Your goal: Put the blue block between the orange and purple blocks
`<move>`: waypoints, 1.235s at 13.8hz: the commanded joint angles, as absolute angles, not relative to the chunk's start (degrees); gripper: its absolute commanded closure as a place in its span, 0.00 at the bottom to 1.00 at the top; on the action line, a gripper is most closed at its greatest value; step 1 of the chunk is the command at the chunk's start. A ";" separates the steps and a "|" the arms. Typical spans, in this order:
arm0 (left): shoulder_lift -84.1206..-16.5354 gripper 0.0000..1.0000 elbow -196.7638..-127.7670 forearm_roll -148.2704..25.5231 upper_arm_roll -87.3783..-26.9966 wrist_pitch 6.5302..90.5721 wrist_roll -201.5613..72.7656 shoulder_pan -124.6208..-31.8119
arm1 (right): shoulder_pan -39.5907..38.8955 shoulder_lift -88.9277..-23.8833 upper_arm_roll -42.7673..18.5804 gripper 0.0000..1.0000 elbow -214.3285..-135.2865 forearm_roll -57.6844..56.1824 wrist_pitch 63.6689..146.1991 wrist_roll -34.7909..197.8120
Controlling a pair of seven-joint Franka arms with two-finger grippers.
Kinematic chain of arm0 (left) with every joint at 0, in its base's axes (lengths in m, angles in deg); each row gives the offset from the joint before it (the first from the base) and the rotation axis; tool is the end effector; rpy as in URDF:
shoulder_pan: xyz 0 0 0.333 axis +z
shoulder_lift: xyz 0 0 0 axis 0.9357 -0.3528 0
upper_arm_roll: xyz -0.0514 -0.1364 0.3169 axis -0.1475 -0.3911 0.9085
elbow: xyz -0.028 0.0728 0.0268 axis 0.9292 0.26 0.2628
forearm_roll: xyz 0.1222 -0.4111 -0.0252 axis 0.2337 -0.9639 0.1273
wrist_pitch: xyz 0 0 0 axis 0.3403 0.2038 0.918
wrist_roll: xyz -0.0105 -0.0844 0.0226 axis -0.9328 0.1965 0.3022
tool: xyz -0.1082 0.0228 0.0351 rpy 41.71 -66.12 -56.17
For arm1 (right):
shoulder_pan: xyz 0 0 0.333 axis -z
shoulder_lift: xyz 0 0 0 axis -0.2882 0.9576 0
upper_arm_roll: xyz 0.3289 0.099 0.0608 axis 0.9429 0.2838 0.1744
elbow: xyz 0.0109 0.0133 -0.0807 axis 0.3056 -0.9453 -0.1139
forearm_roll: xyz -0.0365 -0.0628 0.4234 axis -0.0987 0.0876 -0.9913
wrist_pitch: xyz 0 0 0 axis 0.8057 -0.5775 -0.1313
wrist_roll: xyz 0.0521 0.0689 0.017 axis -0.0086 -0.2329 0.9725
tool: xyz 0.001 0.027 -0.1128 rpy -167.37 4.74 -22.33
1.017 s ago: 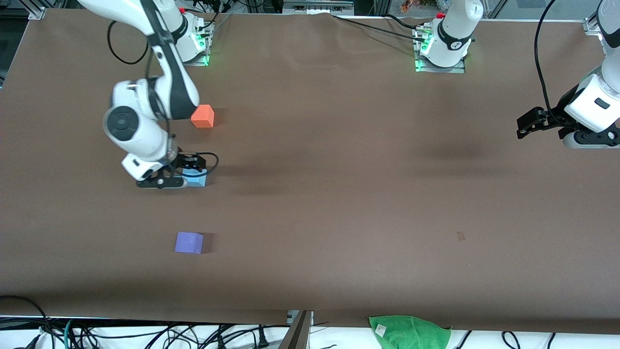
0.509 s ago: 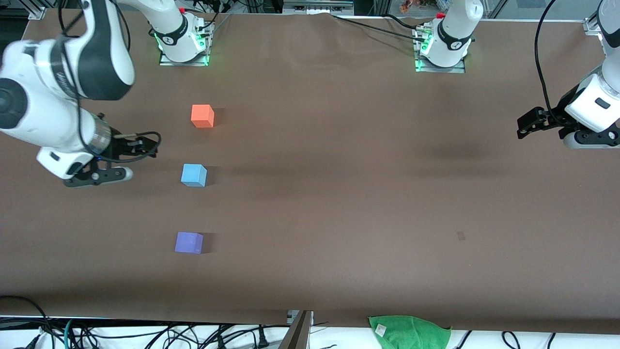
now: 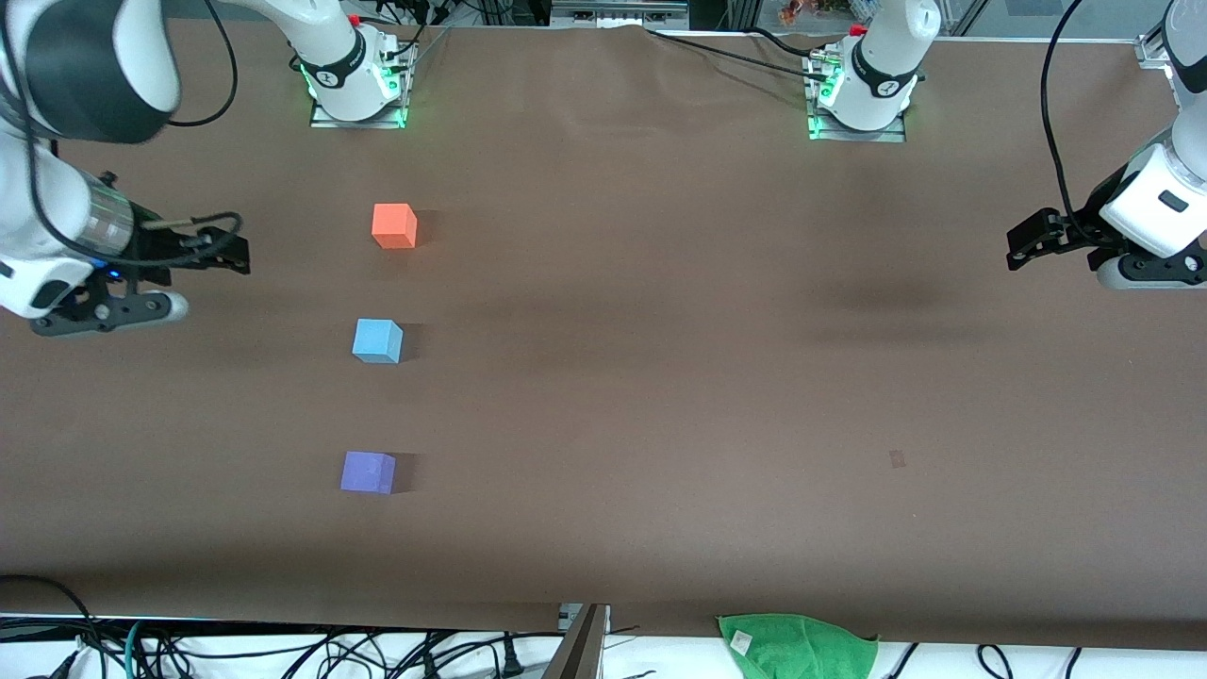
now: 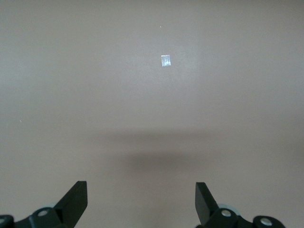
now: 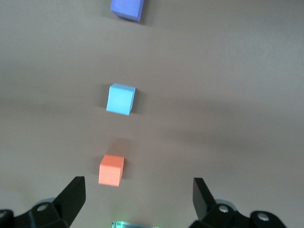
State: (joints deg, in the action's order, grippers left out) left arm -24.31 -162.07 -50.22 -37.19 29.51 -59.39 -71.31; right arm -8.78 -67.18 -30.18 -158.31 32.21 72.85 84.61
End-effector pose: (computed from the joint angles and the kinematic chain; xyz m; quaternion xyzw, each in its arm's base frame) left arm 0.5953 0.0017 0.5807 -0.9998 -0.0080 0.0092 0.0186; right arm 0.6411 0.0588 0.5788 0.9916 0.0890 -0.0938 0.0049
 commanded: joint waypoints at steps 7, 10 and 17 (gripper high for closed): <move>-24.79 0.00 -160.73 -50.18 -37.10 28.77 -59.27 -71.28 | 9.45 -78.11 -8.31 0.00 -161.04 42.69 69.38 85.97; -24.79 0.00 -160.73 -50.18 -37.10 28.77 -59.18 -71.28 | 10.51 -79.34 -7.88 0.00 -161.83 42.16 69.12 86.84; -24.71 0.00 -160.64 -50.27 -37.02 28.77 -59.09 -71.28 | 11.04 -78.29 -6.73 0.00 -161.31 41.46 68.24 80.26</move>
